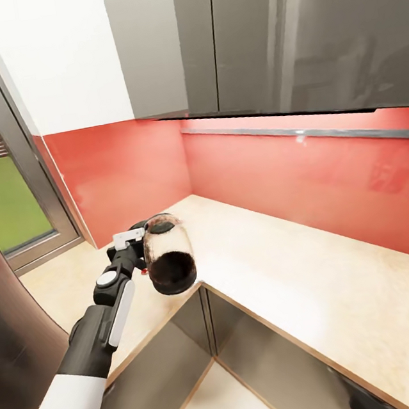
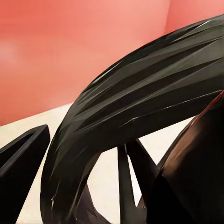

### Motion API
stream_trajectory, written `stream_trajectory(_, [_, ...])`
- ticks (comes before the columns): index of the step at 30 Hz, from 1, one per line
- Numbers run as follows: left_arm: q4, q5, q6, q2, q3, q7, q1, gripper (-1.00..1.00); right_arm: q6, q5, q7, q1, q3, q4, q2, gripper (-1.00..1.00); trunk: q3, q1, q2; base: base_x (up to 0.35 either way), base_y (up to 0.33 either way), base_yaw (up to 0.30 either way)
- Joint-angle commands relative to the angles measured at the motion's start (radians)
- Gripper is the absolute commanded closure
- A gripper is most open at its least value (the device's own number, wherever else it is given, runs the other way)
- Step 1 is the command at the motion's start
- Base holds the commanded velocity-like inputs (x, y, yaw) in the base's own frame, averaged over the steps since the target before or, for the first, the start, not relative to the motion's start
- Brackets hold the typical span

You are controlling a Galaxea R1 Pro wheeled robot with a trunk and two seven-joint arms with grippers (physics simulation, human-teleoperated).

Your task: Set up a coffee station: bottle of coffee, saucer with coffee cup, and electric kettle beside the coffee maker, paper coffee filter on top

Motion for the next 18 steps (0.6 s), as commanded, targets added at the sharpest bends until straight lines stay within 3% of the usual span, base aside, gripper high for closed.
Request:
stream_trajectory(1, [-0.001, 0.008, 0.003, 0.001, -0.004, 0.01, -0.001, 1.0, 0.006, -0.01, -0.003, 0.0, 0.009, -0.003, 0.0, -1.0, -0.002, 0.001, -0.002, 0.0, 0.0, 0.173])
stream_trajectory(11, [0.015, 0.008, -0.001, 0.0, -0.004, 0.011, 0.013, 1.0, 0.004, -0.01, -0.005, 0.0, 0.008, -0.003, 0.0, -1.0, -0.002, 0.001, -0.002, 0.0, 0.0, 0.114])
stream_trajectory(15, [0.051, 0.008, -0.067, -0.003, -0.005, 0.023, 0.014, 1.0, 0.004, -0.008, -0.005, 0.0, 0.009, -0.003, 0.0, -1.0, -0.002, 0.001, -0.002, 0.0, 0.0, 0.007])
stream_trajectory(18, [0.06, 0.009, -0.081, -0.004, -0.006, 0.049, 0.014, 1.0, 0.005, -0.008, -0.005, 0.0, 0.009, -0.003, 0.0, -1.0, -0.002, 0.001, -0.002, 0.0, 0.0, 0.001])
